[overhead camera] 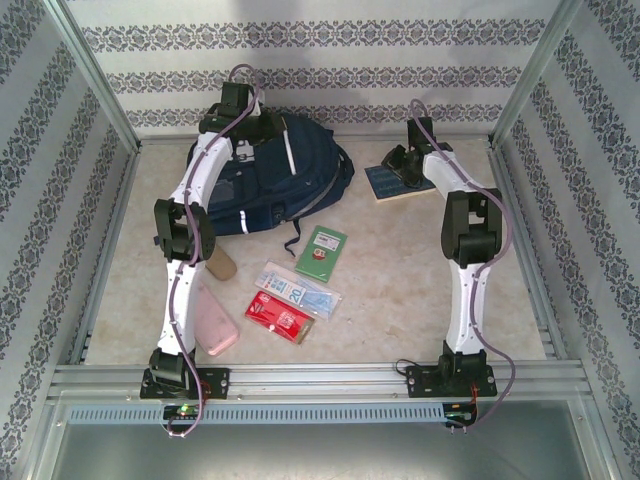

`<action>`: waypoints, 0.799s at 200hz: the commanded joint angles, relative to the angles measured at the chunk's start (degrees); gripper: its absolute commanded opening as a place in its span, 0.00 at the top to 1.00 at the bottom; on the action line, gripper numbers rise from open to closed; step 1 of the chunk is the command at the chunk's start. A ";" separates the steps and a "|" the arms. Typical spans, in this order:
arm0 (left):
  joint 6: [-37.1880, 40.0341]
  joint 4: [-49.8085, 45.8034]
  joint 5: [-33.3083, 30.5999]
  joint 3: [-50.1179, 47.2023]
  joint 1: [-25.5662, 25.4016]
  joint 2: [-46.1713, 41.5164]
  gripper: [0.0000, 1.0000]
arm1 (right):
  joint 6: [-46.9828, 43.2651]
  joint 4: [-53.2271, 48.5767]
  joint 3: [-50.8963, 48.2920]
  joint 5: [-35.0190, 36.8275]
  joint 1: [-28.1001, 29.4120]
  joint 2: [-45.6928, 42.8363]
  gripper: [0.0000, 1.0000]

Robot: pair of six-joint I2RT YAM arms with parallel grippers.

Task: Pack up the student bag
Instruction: Place the student bag at the top-center of the table, then move the book to the middle-right of the table.

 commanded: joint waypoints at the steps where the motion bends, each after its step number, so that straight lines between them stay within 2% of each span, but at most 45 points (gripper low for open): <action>1: -0.79 1.84 0.21 -0.82 0.80 0.60 0.76 | 2.34 -4.51 5.08 -1.31 -0.06 2.51 0.52; 14: -0.99 1.56 0.41 -0.91 0.72 0.78 0.68 | 3.45 -7.30 7.97 -1.21 -0.08 5.17 0.51; 32: -1.28 0.44 0.77 -1.14 0.63 0.65 0.63 | 3.25 -10.72 11.00 -0.49 0.34 8.00 0.51; 60: -0.75 -1.04 0.08 -1.95 -0.02 -2.12 0.53 | 2.37 -14.59 10.37 2.16 0.62 9.16 0.51; 103: 1.85 -1.85 -0.37 -5.93 -3.82 -9.01 0.43 | 3.48 -6.62 -5.50 0.42 0.28 1.09 0.50; 142: 4.86 -3.95 -1.84 -9.09 -8.79 -13.69 0.41 | 3.21 -0.99 -18.56 -1.40 0.18 -8.07 0.53; 160: 5.36 -4.84 -2.24 -9.65 -10.71 -14.40 0.40 | 1.86 -2.27 -21.58 -1.18 0.21 -10.65 0.53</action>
